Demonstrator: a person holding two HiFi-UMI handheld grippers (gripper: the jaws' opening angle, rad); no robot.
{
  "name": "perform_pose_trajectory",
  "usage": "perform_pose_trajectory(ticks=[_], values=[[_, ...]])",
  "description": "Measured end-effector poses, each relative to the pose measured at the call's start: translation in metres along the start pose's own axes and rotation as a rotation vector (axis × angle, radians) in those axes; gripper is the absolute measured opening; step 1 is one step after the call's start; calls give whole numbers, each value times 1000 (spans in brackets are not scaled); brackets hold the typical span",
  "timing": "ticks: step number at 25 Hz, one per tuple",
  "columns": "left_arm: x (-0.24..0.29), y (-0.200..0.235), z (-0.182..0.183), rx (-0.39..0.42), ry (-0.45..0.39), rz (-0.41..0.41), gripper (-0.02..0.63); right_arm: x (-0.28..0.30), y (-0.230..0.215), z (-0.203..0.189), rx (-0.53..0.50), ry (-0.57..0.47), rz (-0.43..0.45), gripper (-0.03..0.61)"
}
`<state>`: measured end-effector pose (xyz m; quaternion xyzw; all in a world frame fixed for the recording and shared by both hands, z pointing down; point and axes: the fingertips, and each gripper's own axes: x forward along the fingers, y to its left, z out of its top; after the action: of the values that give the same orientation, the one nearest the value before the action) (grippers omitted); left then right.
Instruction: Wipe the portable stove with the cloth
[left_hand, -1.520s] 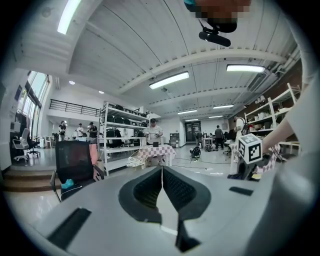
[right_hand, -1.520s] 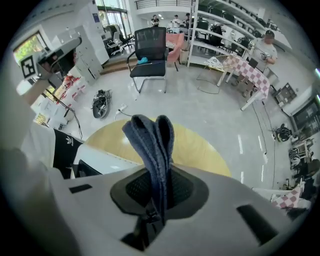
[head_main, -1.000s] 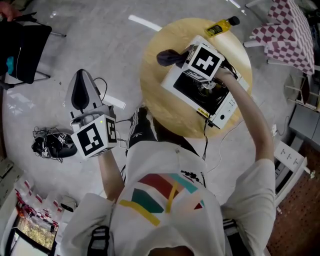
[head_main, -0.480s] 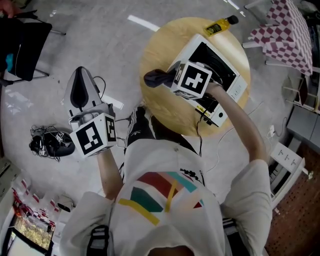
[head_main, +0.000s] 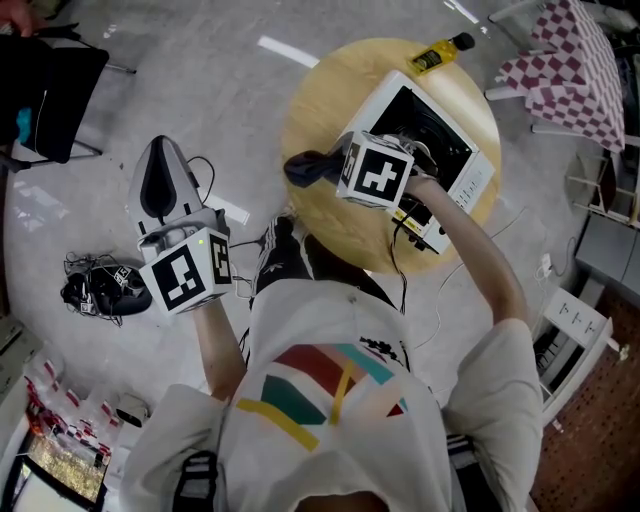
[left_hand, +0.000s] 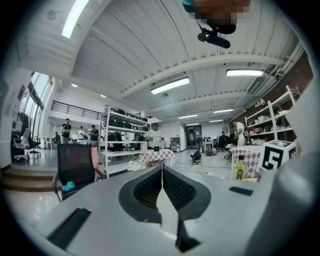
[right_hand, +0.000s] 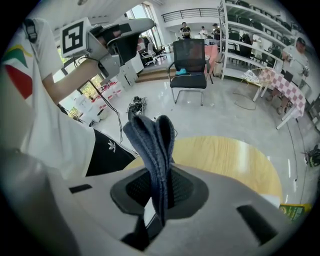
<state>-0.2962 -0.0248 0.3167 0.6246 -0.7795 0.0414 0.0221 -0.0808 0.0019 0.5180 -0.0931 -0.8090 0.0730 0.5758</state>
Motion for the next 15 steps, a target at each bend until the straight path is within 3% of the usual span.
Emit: perform_pose_trajectory(ticks=[8, 15], values=[[6, -8, 10, 5, 4, -19, 8, -7, -7, 5, 23, -50, -27, 32], [16, -35, 41, 3, -73, -108, 8, -78, -48, 30, 115, -252, -267, 32]])
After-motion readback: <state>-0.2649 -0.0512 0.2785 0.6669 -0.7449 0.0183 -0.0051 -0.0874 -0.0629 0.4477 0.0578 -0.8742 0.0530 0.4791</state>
